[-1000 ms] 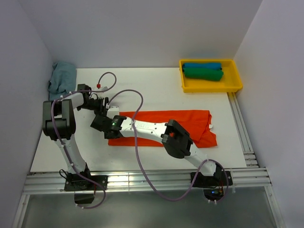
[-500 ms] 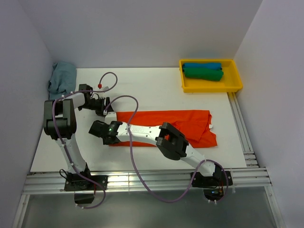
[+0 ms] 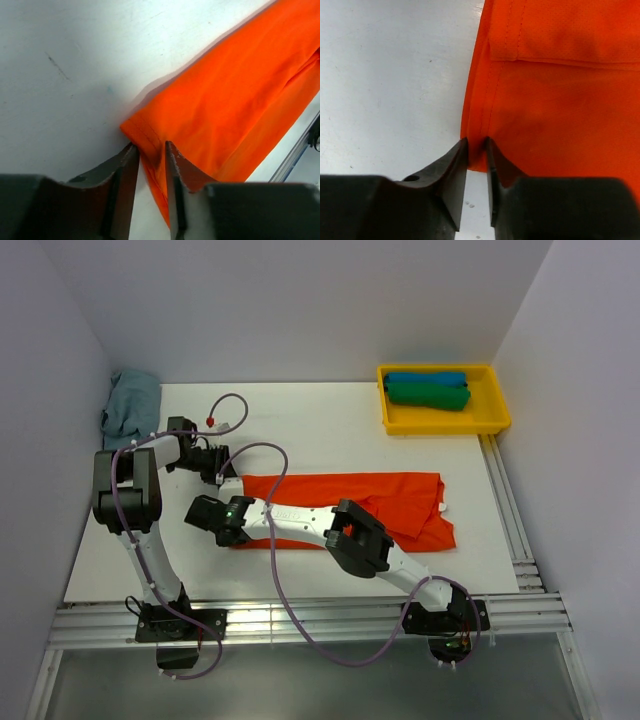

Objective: Roll the t-shirts
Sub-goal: Roll the tshirt

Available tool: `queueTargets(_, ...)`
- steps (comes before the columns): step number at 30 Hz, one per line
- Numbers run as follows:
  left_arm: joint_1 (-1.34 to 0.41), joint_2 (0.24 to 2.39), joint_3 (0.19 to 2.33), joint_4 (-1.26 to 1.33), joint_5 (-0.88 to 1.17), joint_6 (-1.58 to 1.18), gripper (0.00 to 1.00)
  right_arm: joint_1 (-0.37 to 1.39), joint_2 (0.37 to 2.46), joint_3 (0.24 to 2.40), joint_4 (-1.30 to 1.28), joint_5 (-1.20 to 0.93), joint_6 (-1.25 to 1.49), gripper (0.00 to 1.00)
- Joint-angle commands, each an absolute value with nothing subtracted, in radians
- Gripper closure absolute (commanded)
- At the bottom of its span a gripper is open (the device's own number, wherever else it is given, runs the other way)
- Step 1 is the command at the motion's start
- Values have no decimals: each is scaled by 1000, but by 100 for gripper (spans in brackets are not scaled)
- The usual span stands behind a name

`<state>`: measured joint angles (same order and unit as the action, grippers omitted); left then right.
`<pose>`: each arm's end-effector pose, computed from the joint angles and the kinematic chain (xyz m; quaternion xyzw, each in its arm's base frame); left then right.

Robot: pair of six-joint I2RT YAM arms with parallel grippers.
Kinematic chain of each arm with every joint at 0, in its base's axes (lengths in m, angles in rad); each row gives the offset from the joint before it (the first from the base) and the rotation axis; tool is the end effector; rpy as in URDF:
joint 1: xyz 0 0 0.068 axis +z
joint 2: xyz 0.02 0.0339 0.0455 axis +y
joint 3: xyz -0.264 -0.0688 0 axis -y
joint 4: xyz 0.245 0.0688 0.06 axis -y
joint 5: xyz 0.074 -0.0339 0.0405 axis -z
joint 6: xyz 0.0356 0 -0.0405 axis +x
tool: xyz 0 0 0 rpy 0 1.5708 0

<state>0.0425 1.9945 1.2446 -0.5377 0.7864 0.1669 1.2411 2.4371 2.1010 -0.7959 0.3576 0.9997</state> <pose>0.3772 -0.0092 0.1359 0.1108 0.9093 -0.3636 0.1693 0.1794 0.4859 0.1631 -0.0772 0.9581 0.1172 0.2495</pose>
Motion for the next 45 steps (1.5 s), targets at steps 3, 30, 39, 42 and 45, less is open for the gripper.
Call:
queueTargets(3,31,2010,1227,-523,695,158,80,1253,2441,2079,-810,341,1017,81)
queueTargets(30,9,1825,1229,-560,314,133,99,1203,2043,1437,27,37,1109,93)
queueTargets(39,-34,1810,1249,-578,291,132,96,1163,2091,1477,43,-43,1146,94)
queueTargets(42,-41,1805,1255,-581,284,130,89,1149,2089,1462,72,-64,1161,94)
queueTargets(45,-41,1802,1267,-586,293,127,81,1147,2094,1460,60,-71,1164,95)
